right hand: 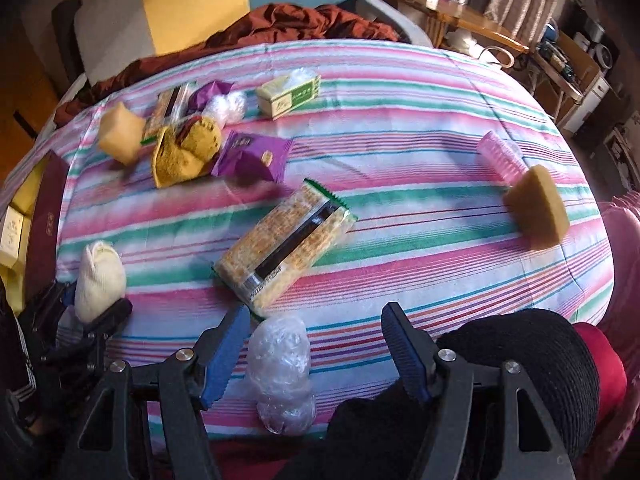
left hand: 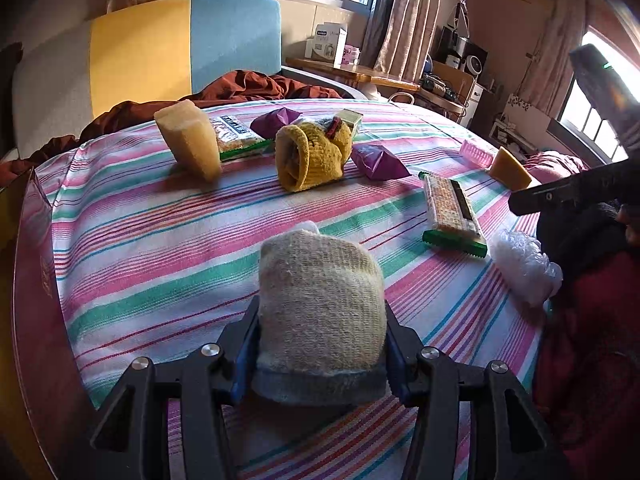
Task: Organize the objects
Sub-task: 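Grasp the rolled grey sock with the left gripper while the right grasps the plastic bag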
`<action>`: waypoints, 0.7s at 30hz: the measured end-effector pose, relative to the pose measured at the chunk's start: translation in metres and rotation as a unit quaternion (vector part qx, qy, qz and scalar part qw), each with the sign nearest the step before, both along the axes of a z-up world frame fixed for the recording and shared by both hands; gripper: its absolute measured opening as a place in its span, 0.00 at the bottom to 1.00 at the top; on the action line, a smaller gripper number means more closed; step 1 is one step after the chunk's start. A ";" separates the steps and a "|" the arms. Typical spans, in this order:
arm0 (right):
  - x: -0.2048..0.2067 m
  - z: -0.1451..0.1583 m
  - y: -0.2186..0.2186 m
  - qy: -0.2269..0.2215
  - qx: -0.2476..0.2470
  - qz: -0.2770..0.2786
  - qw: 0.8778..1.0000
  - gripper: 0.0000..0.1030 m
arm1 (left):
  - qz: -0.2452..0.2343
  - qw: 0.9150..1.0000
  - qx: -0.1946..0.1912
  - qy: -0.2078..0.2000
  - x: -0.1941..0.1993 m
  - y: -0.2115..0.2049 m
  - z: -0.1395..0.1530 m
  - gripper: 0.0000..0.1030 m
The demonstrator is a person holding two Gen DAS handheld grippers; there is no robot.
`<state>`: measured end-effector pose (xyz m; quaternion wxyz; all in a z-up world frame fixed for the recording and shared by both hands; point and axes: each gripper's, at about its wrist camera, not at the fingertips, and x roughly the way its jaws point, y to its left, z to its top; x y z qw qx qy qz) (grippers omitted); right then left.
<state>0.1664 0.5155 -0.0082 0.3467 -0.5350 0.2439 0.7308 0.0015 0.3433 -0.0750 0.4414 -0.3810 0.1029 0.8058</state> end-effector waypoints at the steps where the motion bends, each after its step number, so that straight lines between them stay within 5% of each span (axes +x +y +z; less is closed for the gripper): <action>1: -0.003 -0.004 -0.001 -0.011 -0.013 0.012 1.000 0.67 | 0.000 1.000 0.000 0.000 0.000 0.000 0.000 0.53; 9: -0.022 -0.038 -0.014 -0.110 -0.098 0.087 0.985 0.55 | 0.000 1.000 0.000 0.000 0.000 0.000 0.000 0.53; 11: -0.025 -0.045 -0.021 -0.141 -0.090 0.105 0.980 0.34 | 0.000 1.000 0.000 0.000 0.000 0.000 0.000 0.53; 12: -0.026 -0.045 -0.024 -0.147 -0.079 0.108 0.980 0.34 | 0.000 1.000 0.000 0.000 0.000 0.000 0.000 0.53; 21: -0.034 -0.024 -0.058 -0.041 -0.048 0.128 0.990 0.34 | 0.000 1.000 0.000 0.002 0.001 0.000 0.000 0.53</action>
